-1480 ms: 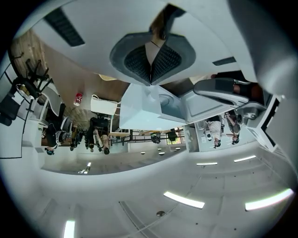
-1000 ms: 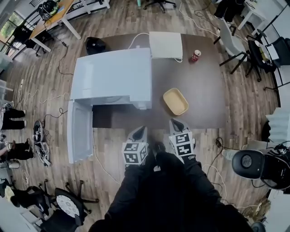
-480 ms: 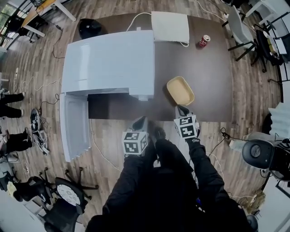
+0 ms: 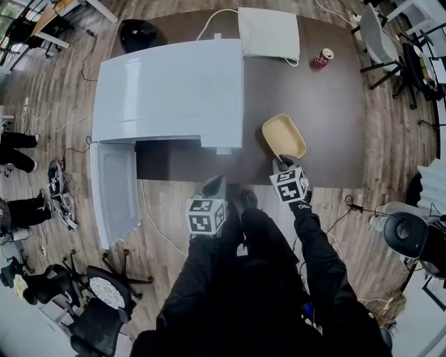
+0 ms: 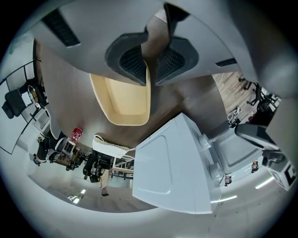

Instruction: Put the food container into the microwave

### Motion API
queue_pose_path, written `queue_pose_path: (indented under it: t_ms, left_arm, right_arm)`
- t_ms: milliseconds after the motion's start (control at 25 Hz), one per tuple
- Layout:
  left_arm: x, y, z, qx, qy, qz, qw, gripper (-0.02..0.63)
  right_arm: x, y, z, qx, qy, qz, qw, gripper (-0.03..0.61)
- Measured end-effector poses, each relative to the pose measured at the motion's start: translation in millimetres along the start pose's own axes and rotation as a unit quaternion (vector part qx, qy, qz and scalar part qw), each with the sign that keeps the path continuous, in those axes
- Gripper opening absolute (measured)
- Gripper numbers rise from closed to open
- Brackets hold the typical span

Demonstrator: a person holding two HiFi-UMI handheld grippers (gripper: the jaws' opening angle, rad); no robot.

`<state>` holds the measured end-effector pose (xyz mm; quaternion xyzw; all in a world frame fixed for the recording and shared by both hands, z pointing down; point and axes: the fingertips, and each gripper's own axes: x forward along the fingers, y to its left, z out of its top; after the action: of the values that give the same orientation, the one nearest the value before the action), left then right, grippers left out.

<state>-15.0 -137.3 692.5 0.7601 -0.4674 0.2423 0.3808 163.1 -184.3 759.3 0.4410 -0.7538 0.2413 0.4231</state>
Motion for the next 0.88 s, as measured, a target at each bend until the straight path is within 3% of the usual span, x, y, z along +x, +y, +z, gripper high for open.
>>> queue_pose_path:
  t_ms: [320, 880]
  left_arm:
    - [-0.8, 9.3, -11.9, -0.008, 0.01, 0.01, 0.9999, 0.034]
    - [-19.5, -7.0, -9.4, -0.005, -0.012, 0.012, 0.9998, 0.034]
  right_arm:
    - [17.1, -3.3, -14.6, -0.038, 0.036, -0.014, 0.999, 0.06]
    - [-35.4, 11.6, 0.3, -0.064, -0.011, -0.038, 0.997, 0.037]
